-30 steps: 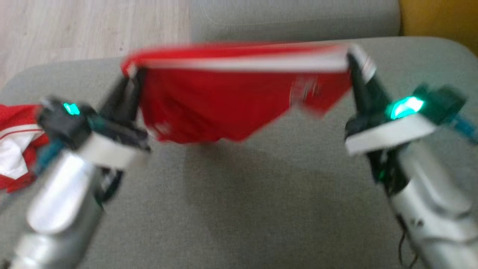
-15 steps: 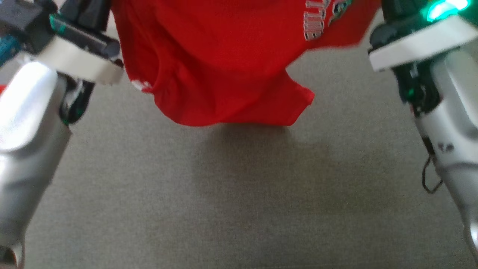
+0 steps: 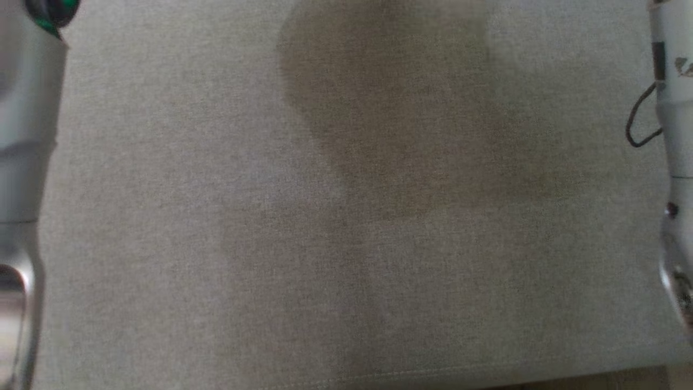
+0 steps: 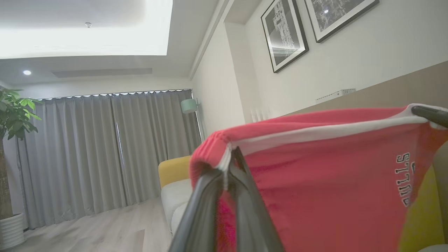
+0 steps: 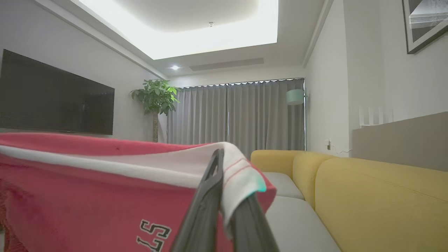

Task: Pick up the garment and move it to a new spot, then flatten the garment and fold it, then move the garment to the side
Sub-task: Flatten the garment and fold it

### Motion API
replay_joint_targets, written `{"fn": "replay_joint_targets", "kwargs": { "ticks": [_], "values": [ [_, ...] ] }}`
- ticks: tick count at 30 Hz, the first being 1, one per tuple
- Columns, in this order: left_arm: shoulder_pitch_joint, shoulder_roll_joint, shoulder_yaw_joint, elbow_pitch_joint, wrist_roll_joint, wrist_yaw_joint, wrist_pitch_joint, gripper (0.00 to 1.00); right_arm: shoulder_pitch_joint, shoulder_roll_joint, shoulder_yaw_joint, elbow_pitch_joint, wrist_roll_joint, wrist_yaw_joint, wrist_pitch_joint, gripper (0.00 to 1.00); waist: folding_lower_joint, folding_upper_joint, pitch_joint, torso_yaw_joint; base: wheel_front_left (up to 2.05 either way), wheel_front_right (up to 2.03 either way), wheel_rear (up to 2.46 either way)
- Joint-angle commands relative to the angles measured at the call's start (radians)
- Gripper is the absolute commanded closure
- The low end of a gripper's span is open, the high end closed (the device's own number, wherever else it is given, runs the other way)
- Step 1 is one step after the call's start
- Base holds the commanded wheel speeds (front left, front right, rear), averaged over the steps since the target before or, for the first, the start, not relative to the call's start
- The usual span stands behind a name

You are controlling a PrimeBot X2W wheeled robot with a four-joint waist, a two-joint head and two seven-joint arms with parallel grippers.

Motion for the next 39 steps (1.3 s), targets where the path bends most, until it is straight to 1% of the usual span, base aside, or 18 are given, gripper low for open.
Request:
{"fn": "replay_joint_targets", "kwargs": {
  "ticks": [1,3,6,7,9,12,16,18,21,26,33,36,39],
  "values": [
    [-0.004,0.037,0.06,-0.024,0.011,0.004,-0.003,1.0,-0.002,0.028,-0.031,-0.034,-0.017,0.007,-0.005,1.0,-0.0004,0.0001,0.006,-0.003,0.0,0.0,0.0],
    [0.041,0.02,0.09,-0.026,0.026,0.001,-0.004,1.0,0.019,0.041,-0.051,-0.046,-0.043,0.007,-0.005,1.0,-0.0004,0.0001,0.009,-0.002,0.0,0.0,0.0],
    [0.156,-0.01,0.114,-0.001,0.023,-0.003,-0.004,1.0,0.09,0.05,-0.032,-0.041,-0.06,0.007,-0.005,1.0,-0.0004,0.0001,0.012,-0.001,0.0,0.0,0.0],
    [0.247,-0.038,0.125,0.017,0.014,-0.005,-0.004,1.0,0.155,0.048,-0.016,-0.033,-0.051,0.007,-0.005,1.0,-0.0004,0.0001,0.015,0.004,0.0,0.0,0.0],
    [0.345,-0.074,0.133,0.04,-0.005,-0.006,-0.004,1.0,0.238,0.045,-0.004,-0.027,-0.033,0.007,-0.005,1.0,-0.0004,0.0001,0.009,0.009,0.0,0.0,0.0],
    [0.514,-0.128,0.108,0.075,-0.051,-0.007,-0.004,1.0,0.386,0.035,0.027,-0.02,0.003,0.007,-0.005,1.0,-0.0004,0.0001,-0.013,0.014,0.0,0.0,0.0],
    [0.714,-0.175,0.036,0.126,-0.132,-0.007,-0.004,1.0,0.575,0.012,0.043,-0.039,0.075,0.007,-0.005,1.0,-0.0004,0.0001,-0.06,0.018,0.0,0.0,0.0],
    [0.784,-0.182,-0.003,0.13,-0.159,-0.007,-0.004,1.0,0.657,-0.013,0.061,-0.058,0.103,0.007,-0.005,1.0,-0.0004,0.0001,-0.088,0.021,0.0,0.0,0.0],
    [0.869,-0.184,-0.009,0.118,-0.192,-0.007,-0.004,1.0,0.776,-0.039,0.091,-0.084,0.149,0.007,-0.005,1.0,-0.0004,0.0001,-0.135,0.024,0.0,0.0,0.0],
    [0.991,-0.184,0.002,0.093,-0.21,-0.007,-0.004,1.0,0.937,-0.07,0.116,-0.129,0.212,0.007,-0.005,1.0,-0.0004,0.0001,-0.223,0.023,0.0,0.0,0.0],
    [1.122,-0.186,0.019,0.043,-0.205,-0.007,-0.004,1.0,1.093,-0.103,0.114,-0.197,0.282,0.007,-0.005,1.0,-0.0004,0.0001,-0.329,0.019,0.0,0.0,0.0],
    [1.18,-0.19,0.005,0.012,-0.225,-0.007,-0.004,1.0,1.145,-0.125,0.136,-0.227,0.297,0.007,-0.005,1.0,-0.0004,0.0001,-0.368,0.017,0.0,0.0,0.0],
    [1.213,-0.181,-0.013,-0.008,-0.23,-0.007,-0.004,1.0,1.182,-0.134,0.126,-0.259,0.322,0.007,-0.005,1.0,-0.0004,0.0001,-0.384,0.021,0.0,0.0,0.0]
  ]
}}
